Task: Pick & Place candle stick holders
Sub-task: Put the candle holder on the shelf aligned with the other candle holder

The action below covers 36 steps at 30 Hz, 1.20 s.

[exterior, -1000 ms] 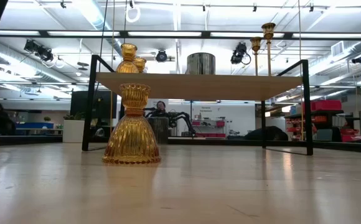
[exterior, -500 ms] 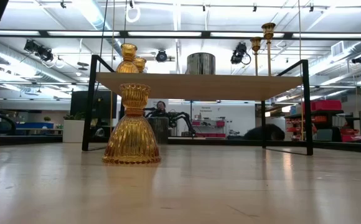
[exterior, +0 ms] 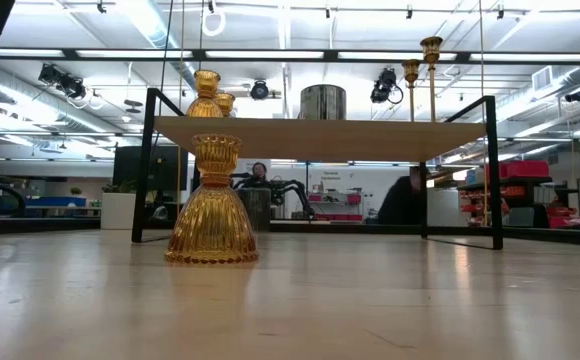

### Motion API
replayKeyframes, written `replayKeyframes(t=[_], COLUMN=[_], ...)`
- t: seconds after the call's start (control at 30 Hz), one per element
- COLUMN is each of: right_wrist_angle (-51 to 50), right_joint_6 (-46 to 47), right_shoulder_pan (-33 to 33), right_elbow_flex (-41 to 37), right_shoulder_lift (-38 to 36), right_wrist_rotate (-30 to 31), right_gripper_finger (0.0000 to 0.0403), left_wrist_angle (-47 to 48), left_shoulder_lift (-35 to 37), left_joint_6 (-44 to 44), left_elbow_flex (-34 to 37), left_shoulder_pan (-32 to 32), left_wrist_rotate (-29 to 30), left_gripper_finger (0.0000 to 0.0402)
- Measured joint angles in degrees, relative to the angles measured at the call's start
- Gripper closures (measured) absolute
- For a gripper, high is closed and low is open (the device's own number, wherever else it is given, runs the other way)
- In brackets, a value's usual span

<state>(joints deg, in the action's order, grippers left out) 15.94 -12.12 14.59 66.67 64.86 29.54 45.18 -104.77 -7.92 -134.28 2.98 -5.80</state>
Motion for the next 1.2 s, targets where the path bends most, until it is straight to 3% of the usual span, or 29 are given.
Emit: replayKeyframes(t=[0.67,1.0,1.2], right_wrist_angle=[11.31,11.7,6.84], right_joint_6=[-6.86,-5.5,-2.8], right_shoulder_pan=[0.02,-0.47,-2.37], right_elbow_flex=[0.0,0.2,5.25], right_shoulder_lift=[-4.52,-4.48,-3.01], right_wrist_rotate=[-5.6,-6.63,-10.02], right_gripper_finger=[0.019,0.019,0.019], left_wrist_angle=[-14.49,-15.4,-15.37], left_shoulder_lift=[-0.07,-0.07,-0.07], left_joint_6=[4.31,4.31,4.26], left_elbow_flex=[0.0,0.0,0.0], left_shoulder_pan=[0.77,0.74,0.77], left_wrist_rotate=[-1.98,-2.1,-2.08], left_gripper_finger=[0.0379,0.0379,0.0379])
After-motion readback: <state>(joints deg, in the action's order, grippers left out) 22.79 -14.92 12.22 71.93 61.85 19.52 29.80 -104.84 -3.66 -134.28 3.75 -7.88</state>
